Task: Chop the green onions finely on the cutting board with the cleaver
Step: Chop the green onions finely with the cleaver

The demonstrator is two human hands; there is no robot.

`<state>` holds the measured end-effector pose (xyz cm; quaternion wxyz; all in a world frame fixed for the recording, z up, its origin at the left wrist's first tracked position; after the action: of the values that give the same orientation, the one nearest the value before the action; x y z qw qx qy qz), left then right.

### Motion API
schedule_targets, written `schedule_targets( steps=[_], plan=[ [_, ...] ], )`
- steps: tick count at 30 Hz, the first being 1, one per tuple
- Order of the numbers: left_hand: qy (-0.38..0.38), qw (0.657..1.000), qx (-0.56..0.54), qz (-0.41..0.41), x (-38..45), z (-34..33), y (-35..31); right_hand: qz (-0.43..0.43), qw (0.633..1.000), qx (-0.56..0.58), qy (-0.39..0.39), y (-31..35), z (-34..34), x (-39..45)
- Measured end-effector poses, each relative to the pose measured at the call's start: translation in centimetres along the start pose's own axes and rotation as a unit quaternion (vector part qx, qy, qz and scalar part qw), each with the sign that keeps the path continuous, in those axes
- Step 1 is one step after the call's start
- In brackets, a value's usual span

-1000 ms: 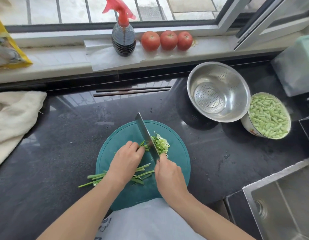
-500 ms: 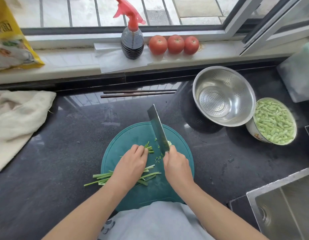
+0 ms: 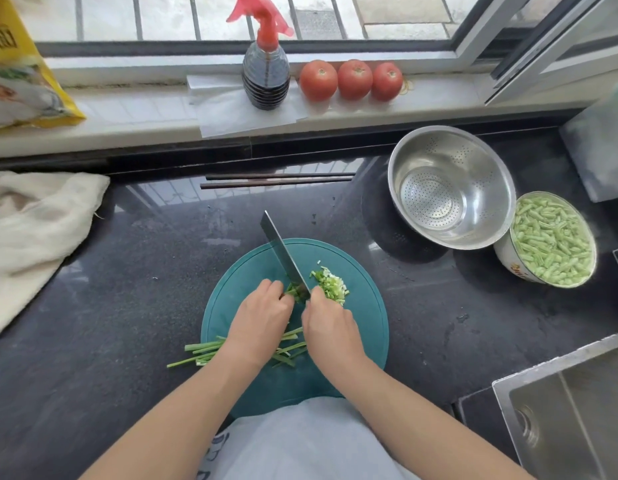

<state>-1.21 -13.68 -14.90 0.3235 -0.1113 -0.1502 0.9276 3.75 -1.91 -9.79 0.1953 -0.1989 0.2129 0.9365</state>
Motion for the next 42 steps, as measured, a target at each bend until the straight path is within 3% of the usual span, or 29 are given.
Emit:
schedule_targets(
  steps=[6, 11, 17, 25, 32, 37, 42],
  plan=[
    [-0.016, 0.998, -0.036, 0.044, -0.4, 0.1, 0.2, 0.004, 0.999, 0.025, -0.029, -0.5, 0.7, 1.0],
    [-0.025, 0.998, -0.046, 0.035, -1.0, 0.4, 0.1, -0.011, 0.999, 0.026, -0.022, -3.0, 0.5, -1.8],
    [0.000, 0.997, -0.033, 0.074, -0.7, 0.3, 0.6, 0.003, 1.000, 0.021, -0.003, -1.7, -0.5, -2.7],
    [0.008, 0.998, -0.041, 0.049, -0.5, 0.4, 0.2, 0.026, 0.999, 0.023, -0.017, 1.6, 0.0, 1.5],
    [-0.033, 0.978, -0.116, 0.172, -0.4, -0.5, 1.4, -0.007, 0.999, 0.017, -0.030, -2.1, 0.8, 0.5],
    [-0.059, 0.970, -0.121, 0.204, -0.6, -0.6, 0.9, 0.008, 0.999, 0.029, -0.038, -3.1, 1.4, -1.1],
    [-0.042, 0.966, -0.126, 0.221, 0.0, -0.5, 1.0, 0.017, 1.000, 0.006, 0.008, -1.1, 0.1, -1.9]
  ],
)
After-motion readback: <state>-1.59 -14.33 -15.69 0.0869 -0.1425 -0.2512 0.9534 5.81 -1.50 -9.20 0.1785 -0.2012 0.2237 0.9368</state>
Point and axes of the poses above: each hand's wrist, its own x-axis towards the middle knuckle, its own z-axis out of the back of the hand, y = z × x, the point moved 2 cm from there along x, towards the middle knuckle, and after that the axes turned 2 degrees about z, right-handed, at the moved point
